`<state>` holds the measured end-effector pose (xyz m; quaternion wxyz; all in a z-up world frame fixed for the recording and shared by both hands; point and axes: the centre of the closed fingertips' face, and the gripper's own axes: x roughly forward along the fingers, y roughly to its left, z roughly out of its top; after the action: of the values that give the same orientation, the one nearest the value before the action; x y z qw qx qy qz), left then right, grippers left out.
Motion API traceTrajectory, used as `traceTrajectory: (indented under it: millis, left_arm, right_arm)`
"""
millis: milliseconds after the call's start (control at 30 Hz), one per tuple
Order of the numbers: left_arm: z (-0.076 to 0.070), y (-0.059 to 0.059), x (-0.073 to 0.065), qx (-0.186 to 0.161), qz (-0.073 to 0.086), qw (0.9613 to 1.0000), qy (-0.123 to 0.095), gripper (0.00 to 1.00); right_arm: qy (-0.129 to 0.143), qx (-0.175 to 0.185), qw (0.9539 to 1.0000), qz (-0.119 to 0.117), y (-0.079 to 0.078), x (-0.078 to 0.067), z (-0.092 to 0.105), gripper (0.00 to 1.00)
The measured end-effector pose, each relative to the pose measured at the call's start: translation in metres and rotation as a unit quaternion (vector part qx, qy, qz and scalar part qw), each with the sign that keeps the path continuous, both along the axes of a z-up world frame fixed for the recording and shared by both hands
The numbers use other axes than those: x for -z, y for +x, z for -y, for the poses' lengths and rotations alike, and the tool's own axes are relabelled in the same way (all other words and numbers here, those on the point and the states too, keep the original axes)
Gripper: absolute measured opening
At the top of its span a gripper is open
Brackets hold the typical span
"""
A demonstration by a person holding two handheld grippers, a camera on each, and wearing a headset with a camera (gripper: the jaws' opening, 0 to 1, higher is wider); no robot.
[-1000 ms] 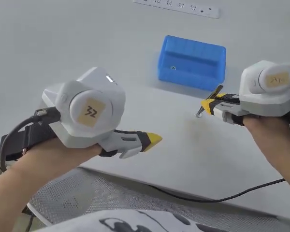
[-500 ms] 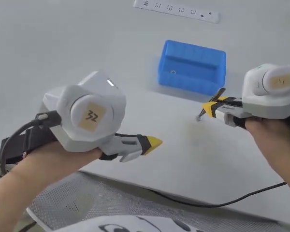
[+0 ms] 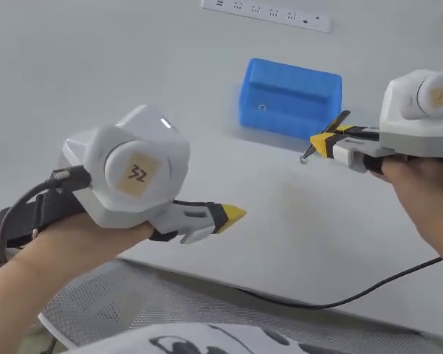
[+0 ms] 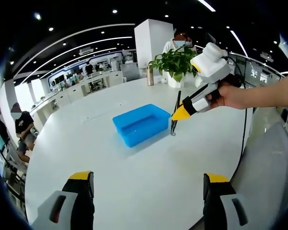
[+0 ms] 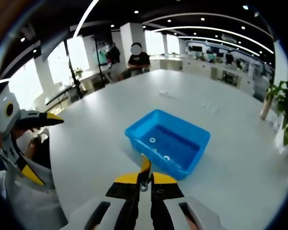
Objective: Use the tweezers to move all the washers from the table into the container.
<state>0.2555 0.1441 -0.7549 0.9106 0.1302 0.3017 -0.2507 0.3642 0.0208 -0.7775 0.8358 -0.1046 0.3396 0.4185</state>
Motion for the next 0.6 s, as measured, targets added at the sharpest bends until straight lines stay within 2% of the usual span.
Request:
traceTrajectory:
  millis: [200,600]
  left_arm:
    - [-0.001,0.0,-0.002,-0.002,0.002,1.0,0.0,0.97]
    - [-0.001,0.0,-0.003,0.0,0.004,1.0,0.004,0.97]
  right_arm:
    - [0.017,0.005,0.9998,0.013,0.01,-0.019,-0.005,0.04]
    - [0.029,0.012,0.9988,0.038,0.031,-0.036,-0.008,0.04]
